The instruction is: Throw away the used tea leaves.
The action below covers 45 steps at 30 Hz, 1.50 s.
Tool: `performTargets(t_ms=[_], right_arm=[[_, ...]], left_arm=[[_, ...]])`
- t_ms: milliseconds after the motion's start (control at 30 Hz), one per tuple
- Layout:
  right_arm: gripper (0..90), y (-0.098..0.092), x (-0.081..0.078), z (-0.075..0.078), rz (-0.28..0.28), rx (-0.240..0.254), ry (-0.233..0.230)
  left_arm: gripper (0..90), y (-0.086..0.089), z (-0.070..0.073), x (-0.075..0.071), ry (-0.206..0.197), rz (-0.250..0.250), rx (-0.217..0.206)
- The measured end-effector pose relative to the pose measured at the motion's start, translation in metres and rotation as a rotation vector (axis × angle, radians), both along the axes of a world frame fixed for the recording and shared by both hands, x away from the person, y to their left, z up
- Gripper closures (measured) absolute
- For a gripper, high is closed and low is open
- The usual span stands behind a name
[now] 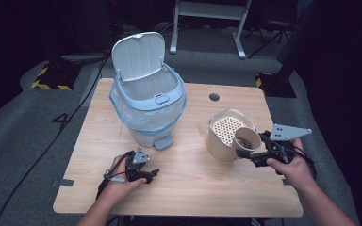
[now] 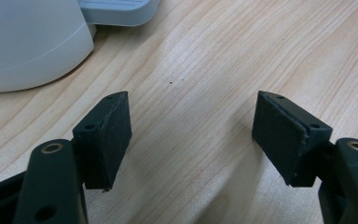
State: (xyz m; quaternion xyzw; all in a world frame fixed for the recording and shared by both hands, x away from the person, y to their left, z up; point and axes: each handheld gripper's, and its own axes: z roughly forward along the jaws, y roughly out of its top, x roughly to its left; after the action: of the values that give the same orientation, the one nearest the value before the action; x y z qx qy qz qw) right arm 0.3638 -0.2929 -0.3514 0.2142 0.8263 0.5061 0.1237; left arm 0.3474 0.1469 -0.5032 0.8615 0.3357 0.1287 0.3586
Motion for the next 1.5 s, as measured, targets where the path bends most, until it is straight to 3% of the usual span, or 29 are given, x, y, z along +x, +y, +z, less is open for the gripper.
performTargets(t_ms=[300,600,867,1100,1233,1267,1500], right_arm=[[29.8,-0.004,0.021,0.013,-0.025,-0.014,-0.028],[29.9,-0.007,0.049,0.028,-0.051,-0.036,-0.094],[29.9,-0.013,0.071,0.031,-0.079,-0.082,-0.122],[29.9,-0.017,0.086,0.031,-0.093,-0.075,-0.130],[30.1,-0.019,0.095,0.029,-0.112,-0.111,-0.143],[30.2,-0.020,0.099,0.027,-0.115,-0.140,-0.155],[30.4,-0.019,0.104,0.024,-0.121,-0.211,-0.208]], left_arm=[[28.7,0.000,0.000,0.000,0.001,0.001,-0.004],[28.8,0.001,0.000,0.001,0.002,0.003,-0.007],[28.9,0.005,0.000,0.005,0.003,0.010,-0.007],[28.9,0.006,0.000,0.006,0.003,0.018,-0.008],[28.8,0.006,0.000,0.006,0.004,0.019,-0.008],[28.8,0.006,0.000,0.006,0.002,0.022,-0.009],[28.8,0.006,0.000,0.006,0.002,0.023,-0.009]])
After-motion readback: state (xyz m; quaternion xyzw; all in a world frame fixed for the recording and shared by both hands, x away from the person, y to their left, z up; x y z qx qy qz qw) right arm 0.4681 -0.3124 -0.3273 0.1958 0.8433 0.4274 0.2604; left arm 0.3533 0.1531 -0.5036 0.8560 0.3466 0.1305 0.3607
